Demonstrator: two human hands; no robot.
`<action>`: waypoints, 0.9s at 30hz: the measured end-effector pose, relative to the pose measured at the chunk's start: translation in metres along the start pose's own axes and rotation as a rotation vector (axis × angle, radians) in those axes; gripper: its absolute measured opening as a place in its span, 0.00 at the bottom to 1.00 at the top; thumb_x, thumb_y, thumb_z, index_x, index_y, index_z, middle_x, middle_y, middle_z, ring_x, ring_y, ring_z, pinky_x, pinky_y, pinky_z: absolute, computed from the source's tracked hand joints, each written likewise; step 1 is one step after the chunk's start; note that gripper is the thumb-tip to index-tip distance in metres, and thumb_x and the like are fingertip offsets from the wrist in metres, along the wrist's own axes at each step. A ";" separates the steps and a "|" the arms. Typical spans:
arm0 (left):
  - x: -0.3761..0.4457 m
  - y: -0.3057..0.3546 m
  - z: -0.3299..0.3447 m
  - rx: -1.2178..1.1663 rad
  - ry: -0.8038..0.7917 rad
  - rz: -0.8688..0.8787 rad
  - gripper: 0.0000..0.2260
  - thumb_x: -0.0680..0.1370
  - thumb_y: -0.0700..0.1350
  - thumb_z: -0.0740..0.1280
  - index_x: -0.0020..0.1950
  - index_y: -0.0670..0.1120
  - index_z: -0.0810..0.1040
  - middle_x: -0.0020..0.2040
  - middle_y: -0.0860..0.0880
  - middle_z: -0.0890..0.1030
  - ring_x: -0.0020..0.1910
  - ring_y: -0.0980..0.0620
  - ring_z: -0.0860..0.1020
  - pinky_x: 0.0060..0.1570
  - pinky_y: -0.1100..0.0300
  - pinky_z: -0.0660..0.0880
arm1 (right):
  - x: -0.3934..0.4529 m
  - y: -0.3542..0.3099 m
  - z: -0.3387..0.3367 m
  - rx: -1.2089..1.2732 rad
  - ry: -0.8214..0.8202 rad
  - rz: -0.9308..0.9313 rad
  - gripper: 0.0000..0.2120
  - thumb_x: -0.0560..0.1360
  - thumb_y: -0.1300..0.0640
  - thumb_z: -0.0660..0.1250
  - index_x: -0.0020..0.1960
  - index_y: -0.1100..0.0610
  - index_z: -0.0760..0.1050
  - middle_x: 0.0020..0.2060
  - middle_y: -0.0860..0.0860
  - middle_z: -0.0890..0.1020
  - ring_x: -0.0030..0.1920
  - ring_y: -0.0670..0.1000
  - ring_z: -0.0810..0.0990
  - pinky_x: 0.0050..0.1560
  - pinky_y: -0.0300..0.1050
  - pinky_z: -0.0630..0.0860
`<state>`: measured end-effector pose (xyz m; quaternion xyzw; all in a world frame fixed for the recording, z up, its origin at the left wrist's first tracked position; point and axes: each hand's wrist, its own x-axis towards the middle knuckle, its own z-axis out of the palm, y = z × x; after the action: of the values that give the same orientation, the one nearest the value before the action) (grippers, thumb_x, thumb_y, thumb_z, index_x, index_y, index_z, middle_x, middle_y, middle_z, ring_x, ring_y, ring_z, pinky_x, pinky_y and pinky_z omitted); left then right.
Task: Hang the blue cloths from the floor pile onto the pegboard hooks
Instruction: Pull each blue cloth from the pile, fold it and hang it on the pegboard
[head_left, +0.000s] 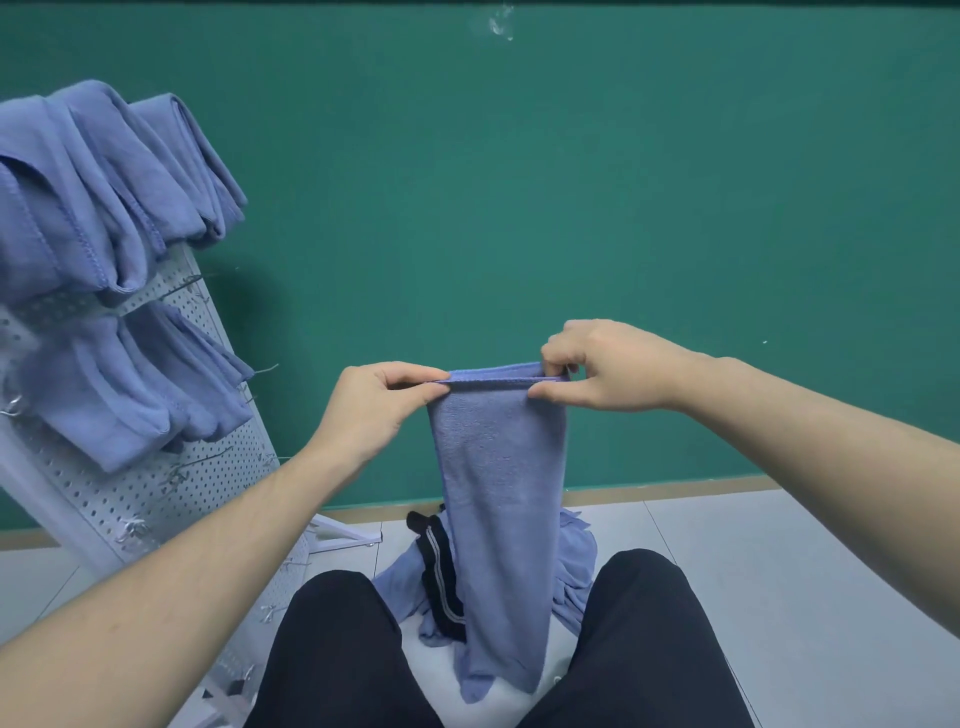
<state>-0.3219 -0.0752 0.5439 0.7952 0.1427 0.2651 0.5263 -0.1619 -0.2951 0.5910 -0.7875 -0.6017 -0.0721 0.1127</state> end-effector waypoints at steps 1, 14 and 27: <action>0.000 0.000 0.000 -0.011 0.005 0.005 0.08 0.74 0.40 0.76 0.42 0.54 0.86 0.42 0.58 0.86 0.44 0.63 0.82 0.51 0.70 0.74 | 0.000 0.000 -0.001 -0.051 0.033 -0.033 0.17 0.76 0.38 0.66 0.38 0.50 0.71 0.36 0.42 0.75 0.42 0.49 0.71 0.48 0.51 0.73; 0.005 0.029 0.005 -0.390 0.033 0.038 0.11 0.80 0.35 0.67 0.54 0.52 0.80 0.43 0.52 0.77 0.33 0.58 0.74 0.33 0.64 0.76 | 0.000 -0.013 -0.005 1.071 0.160 0.428 0.19 0.79 0.62 0.69 0.63 0.50 0.65 0.39 0.49 0.85 0.38 0.48 0.82 0.42 0.47 0.80; -0.020 -0.008 0.045 -0.909 -0.193 -0.483 0.17 0.77 0.40 0.69 0.65 0.45 0.71 0.48 0.48 0.84 0.43 0.53 0.83 0.44 0.58 0.80 | 0.022 -0.023 0.009 1.220 0.333 0.581 0.27 0.79 0.59 0.69 0.73 0.42 0.63 0.48 0.51 0.84 0.45 0.48 0.84 0.46 0.46 0.80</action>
<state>-0.3116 -0.1165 0.5173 0.4518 0.1435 0.0967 0.8752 -0.1786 -0.2669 0.5902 -0.6911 -0.2745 0.1921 0.6405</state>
